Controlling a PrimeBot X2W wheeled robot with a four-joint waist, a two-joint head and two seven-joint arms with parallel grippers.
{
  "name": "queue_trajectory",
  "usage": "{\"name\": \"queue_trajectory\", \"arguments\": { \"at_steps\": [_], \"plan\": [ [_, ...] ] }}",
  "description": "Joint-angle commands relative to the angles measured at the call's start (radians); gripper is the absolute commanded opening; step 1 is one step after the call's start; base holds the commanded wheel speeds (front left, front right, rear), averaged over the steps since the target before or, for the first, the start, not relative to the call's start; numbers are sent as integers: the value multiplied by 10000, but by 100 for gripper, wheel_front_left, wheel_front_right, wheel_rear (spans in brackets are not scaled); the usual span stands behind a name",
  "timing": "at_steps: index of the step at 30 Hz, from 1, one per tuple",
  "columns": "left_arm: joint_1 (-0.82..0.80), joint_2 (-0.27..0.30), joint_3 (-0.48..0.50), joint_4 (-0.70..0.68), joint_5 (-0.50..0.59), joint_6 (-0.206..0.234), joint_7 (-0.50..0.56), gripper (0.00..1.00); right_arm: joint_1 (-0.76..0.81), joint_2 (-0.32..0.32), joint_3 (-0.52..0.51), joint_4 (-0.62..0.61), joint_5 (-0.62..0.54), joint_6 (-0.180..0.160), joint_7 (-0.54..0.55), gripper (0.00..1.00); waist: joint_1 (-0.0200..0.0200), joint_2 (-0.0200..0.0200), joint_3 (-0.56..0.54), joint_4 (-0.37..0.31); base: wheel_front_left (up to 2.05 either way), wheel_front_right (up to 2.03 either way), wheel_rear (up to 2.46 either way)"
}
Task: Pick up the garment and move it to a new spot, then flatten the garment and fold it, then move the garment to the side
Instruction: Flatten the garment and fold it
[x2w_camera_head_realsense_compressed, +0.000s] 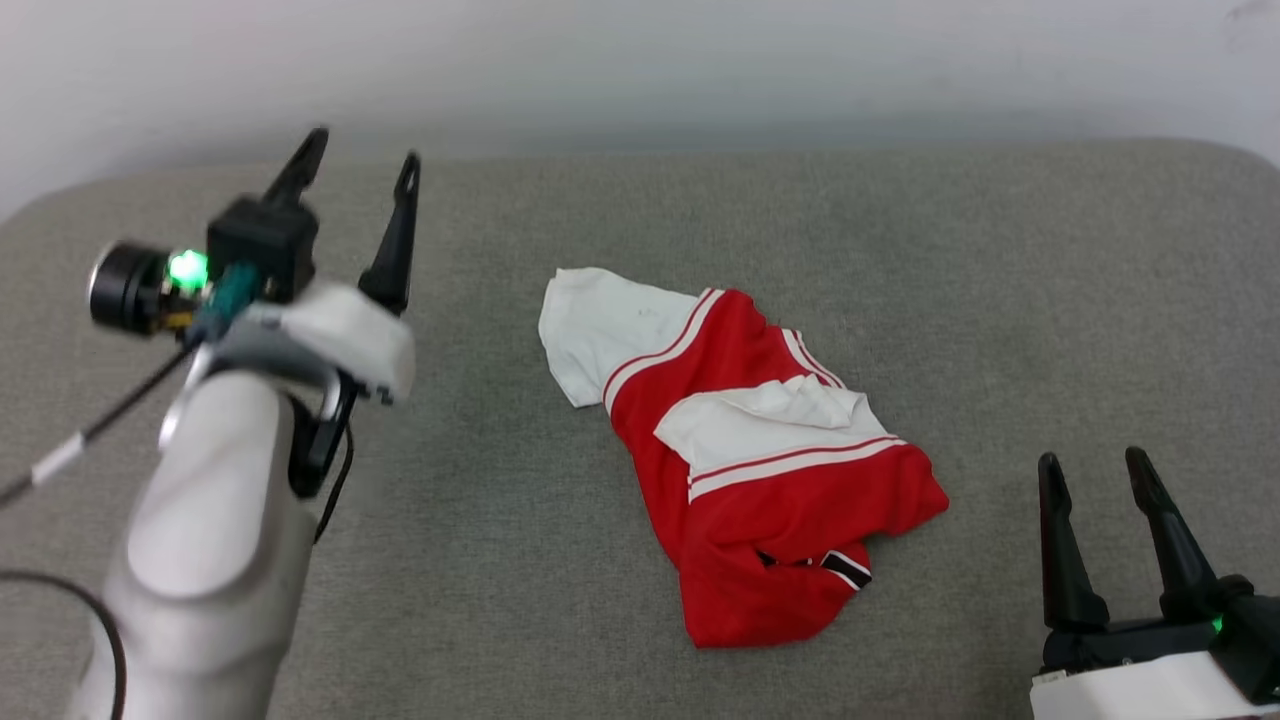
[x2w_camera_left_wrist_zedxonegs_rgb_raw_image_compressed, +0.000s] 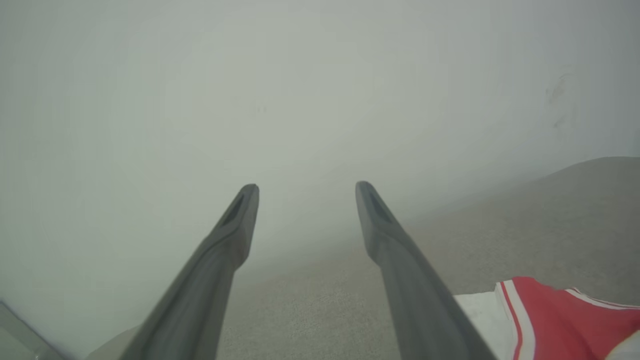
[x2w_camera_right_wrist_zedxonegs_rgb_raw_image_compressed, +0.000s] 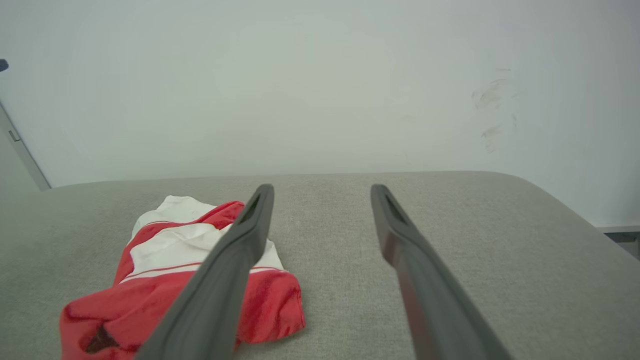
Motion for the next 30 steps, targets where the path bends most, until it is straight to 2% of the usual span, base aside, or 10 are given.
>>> {"name": "queue_trajectory", "arguments": {
  "at_steps": [1, 9, 10, 14, 17, 20, 21, 25, 30],
  "plan": [
    [-481, 181, -382, 178, -181, -10, 353, 100, -177, 6, 39, -49, -15, -7, -20, 100, -1, -1, 347, -111, 0, 0, 0],
    [-3531, 1358, -3348, 1080, -2538, -14, 3181, 100, -706, 6, 118, -252, -200, -7, -20, 100, -1, -1, 1260, -239, 0, 0, 0],
    [-3531, 1358, -3348, 1080, -2538, -14, 3181, 100, -706, 6, 118, -252, -200, -7, -20, 100, -1, -1, 1260, -239, 0, 0, 0],
    [-4691, 1730, -5096, 1163, -4113, -17, 5131, 100, -933, 4, 155, -311, -199, -7, -20, 100, -1, -1, 1657, -339, 0, 0, 0],
    [-5562, 2111, -6085, 1093, -5236, -16, 6428, 100, -1160, 9, 269, -380, -141, -7, -20, 100, -1, -1, 1972, -452, 0, 0, 0],
    [-6021, 2251, -6979, 1078, -6418, -18, 7850, 100, -1326, 4, 392, -452, -86, -7, -20, 100, -1, -1, 2274, -598, 0, 0, 0],
    [-6490, 2493, -7469, 996, -6883, -15, 8475, 100, -1449, 6, 465, -528, -50, -7, -20, 100, -1, -1, 2486, -713, 0, 0, 0],
    [-6640, 2690, -8259, 1178, -7979, -19, 9706, 100, -1644, 6, 657, -632, 36, -7, -20, 100, -1, -1, 2813, -992, 0, 0, 0],
    [-6754, 3026, -9191, 1253, -8261, -17, 10317, 100, -1837, 7, 733, -735, 176, -7, -20, 100, -1, -1, 3107, -1256, 0, 0, 0]
  ]
}}
